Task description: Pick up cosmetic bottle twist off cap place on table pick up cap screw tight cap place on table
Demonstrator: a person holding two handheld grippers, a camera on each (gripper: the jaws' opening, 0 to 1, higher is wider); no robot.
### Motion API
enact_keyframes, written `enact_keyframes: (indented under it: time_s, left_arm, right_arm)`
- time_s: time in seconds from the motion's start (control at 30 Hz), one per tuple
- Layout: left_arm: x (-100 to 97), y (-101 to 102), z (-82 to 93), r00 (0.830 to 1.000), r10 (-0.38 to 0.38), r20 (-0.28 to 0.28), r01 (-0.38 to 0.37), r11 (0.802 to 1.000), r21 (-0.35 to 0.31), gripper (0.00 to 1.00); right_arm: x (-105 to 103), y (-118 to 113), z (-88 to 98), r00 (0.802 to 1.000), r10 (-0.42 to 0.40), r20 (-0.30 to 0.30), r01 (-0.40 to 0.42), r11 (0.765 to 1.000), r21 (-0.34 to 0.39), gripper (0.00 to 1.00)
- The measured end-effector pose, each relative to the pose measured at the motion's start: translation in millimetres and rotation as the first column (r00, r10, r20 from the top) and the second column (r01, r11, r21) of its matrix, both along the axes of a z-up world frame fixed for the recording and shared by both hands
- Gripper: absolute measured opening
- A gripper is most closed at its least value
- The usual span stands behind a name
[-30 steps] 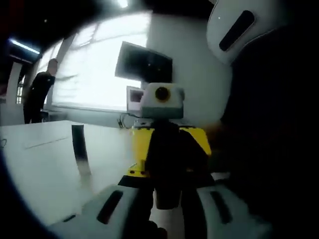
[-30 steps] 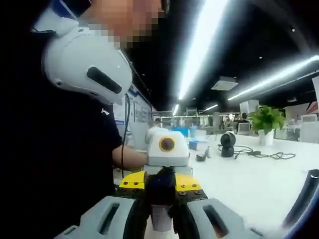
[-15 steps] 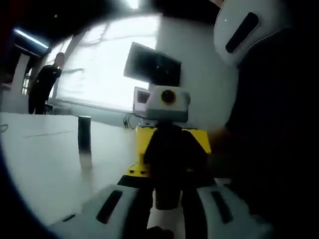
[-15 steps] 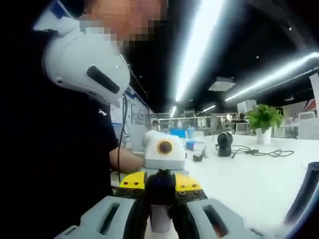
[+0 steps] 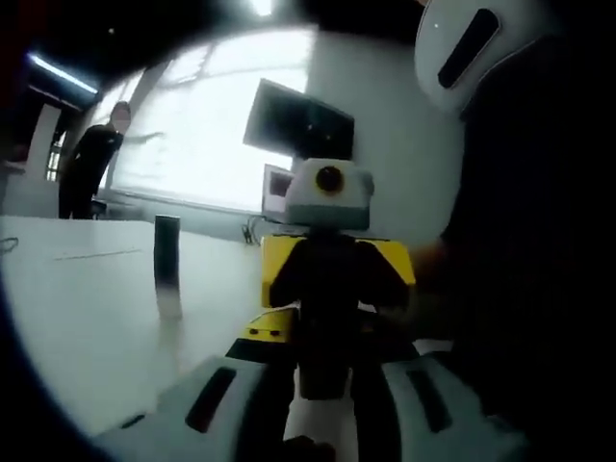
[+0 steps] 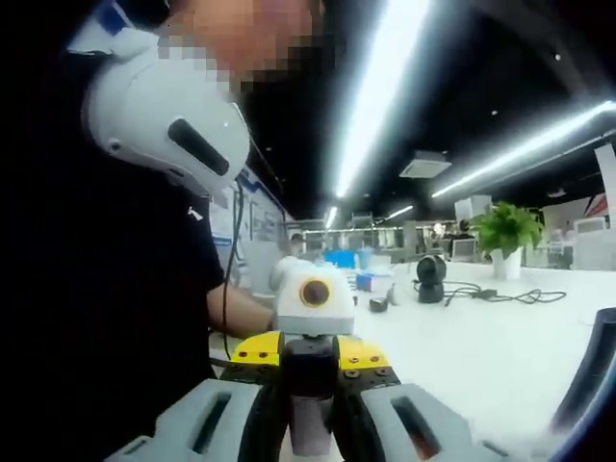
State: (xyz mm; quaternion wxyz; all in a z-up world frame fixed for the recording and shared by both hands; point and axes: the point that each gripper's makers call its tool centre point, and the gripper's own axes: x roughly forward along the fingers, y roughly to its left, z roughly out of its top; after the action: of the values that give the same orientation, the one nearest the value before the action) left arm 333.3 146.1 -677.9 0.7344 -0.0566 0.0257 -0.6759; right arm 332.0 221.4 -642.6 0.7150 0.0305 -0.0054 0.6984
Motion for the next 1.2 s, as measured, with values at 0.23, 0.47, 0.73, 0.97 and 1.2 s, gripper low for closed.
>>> enact_keyframes:
  time_s: [0.23, 0.47, 0.73, 0.97, 1.2]
  left_arm:
    - [-1.2, 0.2, -2.6, 1.000, -0.001, 0.025, 0.001, 1.000, 0.004, 0.10]
    - [3.9, -0.8, -0.7, 0.999, 0.029, 0.046, -0.029, 1.000, 0.003, 0.10]
    - [27.3, 7.0, 2.1, 0.986, 0.160, 0.043, -0.159, 0.987, -0.015, 0.10]
    - [47.1, 11.7, 11.2, 0.952, 0.298, 0.071, -0.296, 0.954, -0.036, 0.10]
    - [60.5, 12.2, 9.3, 0.918, 0.390, 0.066, -0.390, 0.921, -0.019, 0.10]
  right_arm:
    - [0.8, -1.8, -3.9, 1.000, -0.009, -0.010, 0.009, 1.000, -0.008, 0.12]
    - [17.7, -4.6, 3.4, 0.993, -0.111, -0.047, 0.112, 0.994, 0.009, 0.24]
    - [26.5, -12.9, 6.8, 0.970, -0.239, -0.037, 0.239, 0.971, -0.006, 0.36]
    - [48.1, -14.1, 17.2, 0.880, -0.467, -0.088, 0.472, 0.881, 0.040, 0.31]
    - [55.0, -11.2, 15.7, 0.795, -0.606, 0.010, 0.606, 0.795, -0.025, 0.25]
